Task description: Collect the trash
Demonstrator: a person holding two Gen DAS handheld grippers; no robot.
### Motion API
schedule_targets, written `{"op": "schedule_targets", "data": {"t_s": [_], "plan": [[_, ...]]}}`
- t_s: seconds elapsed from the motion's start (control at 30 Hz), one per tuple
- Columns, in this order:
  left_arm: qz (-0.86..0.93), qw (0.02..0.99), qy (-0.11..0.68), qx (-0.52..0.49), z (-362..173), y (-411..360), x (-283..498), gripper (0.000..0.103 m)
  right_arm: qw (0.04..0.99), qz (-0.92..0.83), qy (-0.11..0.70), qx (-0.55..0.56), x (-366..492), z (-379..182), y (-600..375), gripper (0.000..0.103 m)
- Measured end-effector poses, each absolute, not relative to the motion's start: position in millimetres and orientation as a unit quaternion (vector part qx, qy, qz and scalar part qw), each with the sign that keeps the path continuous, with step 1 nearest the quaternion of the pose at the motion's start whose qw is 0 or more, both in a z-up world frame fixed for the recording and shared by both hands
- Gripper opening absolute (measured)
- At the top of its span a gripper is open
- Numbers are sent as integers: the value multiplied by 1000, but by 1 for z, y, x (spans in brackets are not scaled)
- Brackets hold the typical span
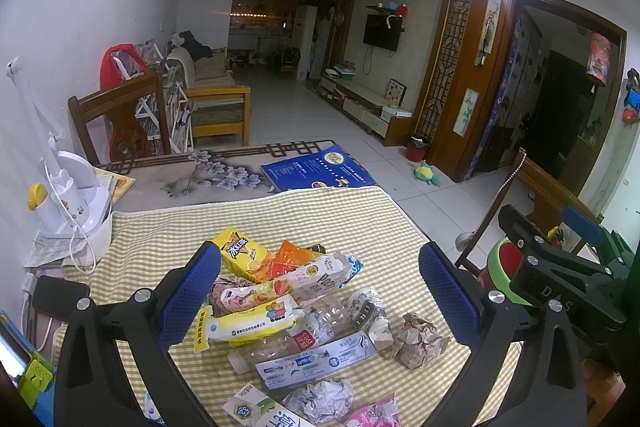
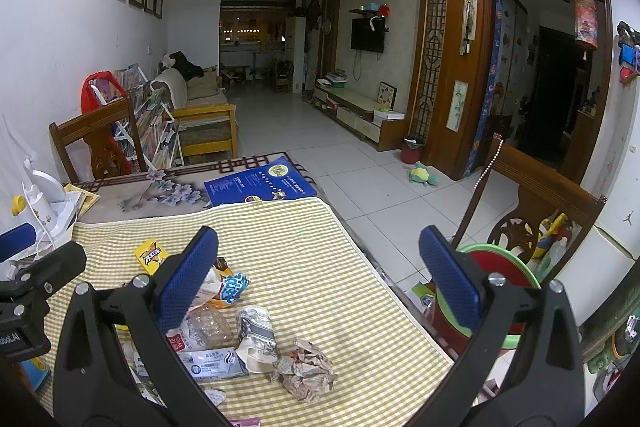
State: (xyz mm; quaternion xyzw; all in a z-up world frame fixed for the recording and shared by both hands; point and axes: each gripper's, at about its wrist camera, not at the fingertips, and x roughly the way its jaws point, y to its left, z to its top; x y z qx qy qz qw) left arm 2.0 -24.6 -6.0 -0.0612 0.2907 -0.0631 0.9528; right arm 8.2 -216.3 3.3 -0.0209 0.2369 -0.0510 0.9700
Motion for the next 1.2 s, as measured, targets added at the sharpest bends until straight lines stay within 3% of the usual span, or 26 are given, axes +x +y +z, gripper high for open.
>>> {"op": "schedule_targets", "data": {"t_s": [1.2], "plan": [[-29,959,279,-47,-11,-20,-5,95,971,-48,233,-25,6,5,-209,99]]}}
